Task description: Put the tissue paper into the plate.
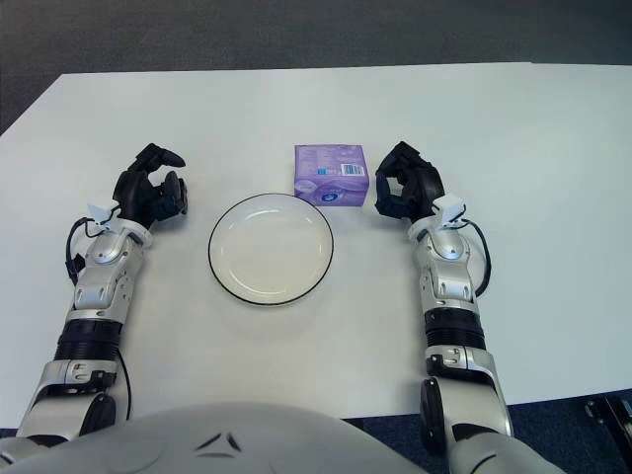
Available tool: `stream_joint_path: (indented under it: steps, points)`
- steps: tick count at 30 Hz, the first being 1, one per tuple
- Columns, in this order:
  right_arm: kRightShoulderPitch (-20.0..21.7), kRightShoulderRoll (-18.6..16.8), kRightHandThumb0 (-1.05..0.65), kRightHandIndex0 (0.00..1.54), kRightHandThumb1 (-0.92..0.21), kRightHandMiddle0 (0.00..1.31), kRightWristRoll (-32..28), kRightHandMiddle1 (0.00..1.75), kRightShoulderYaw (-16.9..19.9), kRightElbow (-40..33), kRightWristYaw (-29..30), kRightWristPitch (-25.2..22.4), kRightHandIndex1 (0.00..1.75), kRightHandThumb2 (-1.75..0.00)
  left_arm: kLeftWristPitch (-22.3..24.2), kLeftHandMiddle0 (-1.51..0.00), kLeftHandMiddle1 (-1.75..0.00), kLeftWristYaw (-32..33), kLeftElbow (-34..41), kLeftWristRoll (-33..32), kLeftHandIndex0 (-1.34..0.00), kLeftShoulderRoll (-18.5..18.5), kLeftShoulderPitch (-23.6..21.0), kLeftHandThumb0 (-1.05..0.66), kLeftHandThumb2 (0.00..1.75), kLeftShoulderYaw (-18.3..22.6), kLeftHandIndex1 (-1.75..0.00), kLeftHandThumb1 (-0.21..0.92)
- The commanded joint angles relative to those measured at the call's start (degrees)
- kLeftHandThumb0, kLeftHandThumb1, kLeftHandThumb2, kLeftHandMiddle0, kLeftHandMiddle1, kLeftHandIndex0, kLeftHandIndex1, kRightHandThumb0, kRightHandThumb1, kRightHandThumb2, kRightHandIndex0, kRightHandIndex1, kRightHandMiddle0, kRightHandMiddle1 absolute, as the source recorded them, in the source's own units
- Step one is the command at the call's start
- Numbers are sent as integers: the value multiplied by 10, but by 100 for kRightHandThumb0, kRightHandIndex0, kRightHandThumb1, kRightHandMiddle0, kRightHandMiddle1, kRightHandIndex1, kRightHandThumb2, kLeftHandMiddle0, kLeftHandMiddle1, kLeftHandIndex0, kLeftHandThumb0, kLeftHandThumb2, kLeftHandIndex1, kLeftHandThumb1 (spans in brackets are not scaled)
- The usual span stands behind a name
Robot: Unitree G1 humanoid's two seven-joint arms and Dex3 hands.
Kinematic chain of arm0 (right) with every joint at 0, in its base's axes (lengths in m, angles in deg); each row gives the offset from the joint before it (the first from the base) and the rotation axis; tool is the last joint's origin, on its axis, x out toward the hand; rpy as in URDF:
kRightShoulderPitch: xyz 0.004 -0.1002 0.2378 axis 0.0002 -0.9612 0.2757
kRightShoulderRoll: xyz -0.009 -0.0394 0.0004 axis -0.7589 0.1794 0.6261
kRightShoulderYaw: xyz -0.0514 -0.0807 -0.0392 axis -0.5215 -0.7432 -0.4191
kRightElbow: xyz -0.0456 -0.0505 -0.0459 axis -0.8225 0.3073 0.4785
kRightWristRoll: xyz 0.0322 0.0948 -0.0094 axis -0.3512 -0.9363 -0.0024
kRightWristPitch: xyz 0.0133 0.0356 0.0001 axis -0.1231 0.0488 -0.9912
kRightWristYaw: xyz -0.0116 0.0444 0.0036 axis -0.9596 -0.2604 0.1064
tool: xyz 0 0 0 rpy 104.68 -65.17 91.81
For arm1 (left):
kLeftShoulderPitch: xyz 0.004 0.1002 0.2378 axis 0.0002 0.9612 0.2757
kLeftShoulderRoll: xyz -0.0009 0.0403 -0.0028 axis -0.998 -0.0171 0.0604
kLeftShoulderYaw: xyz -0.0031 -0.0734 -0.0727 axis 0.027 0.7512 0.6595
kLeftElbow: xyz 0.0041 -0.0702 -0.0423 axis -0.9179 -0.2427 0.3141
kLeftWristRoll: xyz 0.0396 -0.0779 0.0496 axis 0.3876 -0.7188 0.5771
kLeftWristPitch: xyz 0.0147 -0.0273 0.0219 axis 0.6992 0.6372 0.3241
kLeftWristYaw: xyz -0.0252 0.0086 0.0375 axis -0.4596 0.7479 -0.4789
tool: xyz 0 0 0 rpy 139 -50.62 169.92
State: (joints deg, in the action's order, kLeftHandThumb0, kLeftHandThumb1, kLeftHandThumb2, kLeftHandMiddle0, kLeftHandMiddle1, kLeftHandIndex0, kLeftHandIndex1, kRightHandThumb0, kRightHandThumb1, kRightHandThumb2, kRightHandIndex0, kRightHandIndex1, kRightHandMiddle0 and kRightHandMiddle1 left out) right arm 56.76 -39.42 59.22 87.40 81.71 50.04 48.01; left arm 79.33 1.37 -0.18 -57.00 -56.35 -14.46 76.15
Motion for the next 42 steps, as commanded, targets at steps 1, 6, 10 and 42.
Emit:
stream_joint_path:
  steps: [1, 6, 10, 42]
  points:
    - [-89, -59, -43, 124, -48, 49, -6, 175, -5, 63, 7, 10, 175, -112, -10, -125, -175, 1, -66, -5, -48, 60, 111, -43, 111, -11, -175, 48]
    - [-88, -60, -43, 124, -47, 49, -7, 175, -3, 62, 10, 13, 175, -112, -12, -125, -175, 1, -66, -6, -49, 60, 111, -43, 111, -11, -175, 48]
    - [-88, -60, -44, 124, -46, 50, -7, 175, -1, 50, 17, 15, 175, -113, -12, -125, -175, 2, -65, -7, -49, 62, 111, -43, 112, -11, -175, 48]
    - [-51, 4, -46, 103, -38, 56, 133, 175, -46, -165, 113, 5, 175, -123, -28, -126, -175, 3, -82, -4, -48, 65, 105, -43, 111, -10, -175, 49]
